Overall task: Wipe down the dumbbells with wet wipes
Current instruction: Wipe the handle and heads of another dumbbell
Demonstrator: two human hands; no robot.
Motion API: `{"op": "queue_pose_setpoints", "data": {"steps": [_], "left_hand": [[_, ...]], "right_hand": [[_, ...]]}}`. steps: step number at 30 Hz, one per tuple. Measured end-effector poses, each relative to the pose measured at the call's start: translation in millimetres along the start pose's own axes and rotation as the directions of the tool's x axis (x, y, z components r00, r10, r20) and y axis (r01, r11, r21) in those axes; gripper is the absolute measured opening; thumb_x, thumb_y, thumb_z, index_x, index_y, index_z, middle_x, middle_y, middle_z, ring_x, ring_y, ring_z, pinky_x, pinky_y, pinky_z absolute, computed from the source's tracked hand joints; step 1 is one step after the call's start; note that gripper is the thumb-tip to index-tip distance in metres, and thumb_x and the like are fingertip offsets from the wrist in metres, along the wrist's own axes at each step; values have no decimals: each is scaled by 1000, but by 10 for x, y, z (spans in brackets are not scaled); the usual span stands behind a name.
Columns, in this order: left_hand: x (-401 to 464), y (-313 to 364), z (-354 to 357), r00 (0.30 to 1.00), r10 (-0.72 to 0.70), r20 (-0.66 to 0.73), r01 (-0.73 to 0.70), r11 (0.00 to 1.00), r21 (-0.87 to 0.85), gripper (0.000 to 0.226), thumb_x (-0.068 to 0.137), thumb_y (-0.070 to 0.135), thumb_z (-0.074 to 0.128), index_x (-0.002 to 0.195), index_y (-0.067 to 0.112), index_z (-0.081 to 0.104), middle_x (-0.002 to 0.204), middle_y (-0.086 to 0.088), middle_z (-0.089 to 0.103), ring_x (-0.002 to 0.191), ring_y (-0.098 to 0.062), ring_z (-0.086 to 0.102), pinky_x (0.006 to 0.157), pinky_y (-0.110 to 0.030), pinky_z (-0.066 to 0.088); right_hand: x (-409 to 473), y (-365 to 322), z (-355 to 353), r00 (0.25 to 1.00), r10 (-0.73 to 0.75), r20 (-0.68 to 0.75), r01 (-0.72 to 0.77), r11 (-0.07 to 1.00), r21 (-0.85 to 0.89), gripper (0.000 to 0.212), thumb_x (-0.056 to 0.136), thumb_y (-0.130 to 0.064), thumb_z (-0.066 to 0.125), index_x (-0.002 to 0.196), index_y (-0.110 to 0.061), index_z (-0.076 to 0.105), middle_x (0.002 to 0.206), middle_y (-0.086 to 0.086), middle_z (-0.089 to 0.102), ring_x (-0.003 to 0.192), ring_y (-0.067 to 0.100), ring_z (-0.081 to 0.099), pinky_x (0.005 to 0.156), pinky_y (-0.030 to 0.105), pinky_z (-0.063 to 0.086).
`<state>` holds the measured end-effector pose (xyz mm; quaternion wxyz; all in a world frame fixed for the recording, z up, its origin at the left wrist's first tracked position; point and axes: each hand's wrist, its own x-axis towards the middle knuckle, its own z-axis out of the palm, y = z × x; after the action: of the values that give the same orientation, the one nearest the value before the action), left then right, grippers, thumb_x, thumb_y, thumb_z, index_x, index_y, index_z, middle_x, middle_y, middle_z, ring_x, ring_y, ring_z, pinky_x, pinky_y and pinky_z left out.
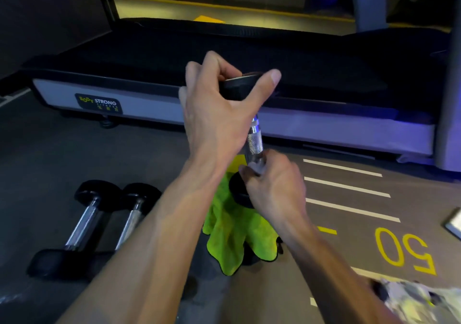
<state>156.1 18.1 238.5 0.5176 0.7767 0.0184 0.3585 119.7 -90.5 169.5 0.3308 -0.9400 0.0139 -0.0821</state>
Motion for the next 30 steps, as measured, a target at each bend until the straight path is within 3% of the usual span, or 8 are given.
{"op": "queue_pose_setpoints", "data": {"steps": [3, 8, 12, 15, 19, 22, 26, 30], "left_hand": [[-13, 32, -29, 1000, 5, -11, -5, 1000, 21, 52, 75, 71, 78, 87, 25, 56, 92, 14, 45, 95, -19, 57, 85, -36, 51], [6, -44, -70, 998, -6, 68, 10, 998, -58, 44, 78, 66, 80, 85, 31, 54, 96, 12, 49, 96, -16, 58, 82, -27, 49], [54, -174, -155, 995, -43, 95, 59, 983, -175, 31, 90, 56, 74, 93, 29, 58, 103, 2, 62, 89, -2, 59, 79, -15, 45], [28, -278, -235, 985, -85, 149, 124, 952, -280, 28, 97, 52, 65, 110, 28, 61, 103, 21, 66, 95, 2, 61, 88, -17, 47], [-113, -335, -266, 928, -193, 319, 326, 837, -440, 85, 87, 67, 69, 149, 15, 45, 131, 3, 67, 120, -10, 66, 105, -28, 52], [-337, -439, -256, 846, -186, 500, 410, 827, -385, 46, 93, 57, 66, 116, 17, 62, 89, 11, 74, 83, -4, 69, 81, -24, 55], [-585, -534, -205, 819, -210, 535, 361, 912, -196, 31, 89, 54, 64, 107, 29, 66, 110, -8, 77, 102, -24, 74, 94, -53, 59], [-611, -437, -384, 867, -240, 436, 352, 915, -197, 27, 95, 51, 58, 102, 26, 65, 94, 5, 79, 76, -13, 72, 64, -40, 58]], "right_hand": [[97, -82, -92, 1000, -5, -1, 5, 999, 40, 26, 88, -42, 71, 82, -25, 52, 95, 8, 73, 95, 38, 64, 69, 33, 42], [142, -122, -52, 992, -112, -56, 124, 948, 294, 30, 94, -51, 64, 98, -22, 61, 82, 4, 73, 82, 34, 70, 73, 45, 55], [212, 104, -123, 935, -249, 251, 202, 959, 199, 27, 99, -52, 55, 100, -25, 59, 87, -4, 69, 84, 18, 65, 76, 33, 50], [188, 297, -167, 838, -311, 448, 118, 906, 407, 23, 102, -38, 57, 110, -20, 69, 103, 2, 75, 99, 22, 69, 97, 49, 52], [58, 368, -92, 866, -332, 374, 94, 844, 529, 29, 96, -39, 59, 108, -15, 70, 101, 8, 74, 97, 27, 69, 95, 54, 50], [-29, 381, -20, 888, -332, 319, 124, 840, 529, 28, 95, -43, 59, 101, -18, 71, 94, 5, 74, 92, 27, 69, 89, 56, 52], [-117, 322, 37, 900, -350, 260, 192, 854, 483, 19, 97, -42, 58, 98, -27, 70, 90, -5, 73, 88, 14, 68, 83, 44, 54], [-227, 157, 11, 895, -376, 239, 261, 878, 401, 15, 104, -33, 57, 92, -34, 67, 83, -13, 70, 79, -2, 60, 72, 26, 47]]}}
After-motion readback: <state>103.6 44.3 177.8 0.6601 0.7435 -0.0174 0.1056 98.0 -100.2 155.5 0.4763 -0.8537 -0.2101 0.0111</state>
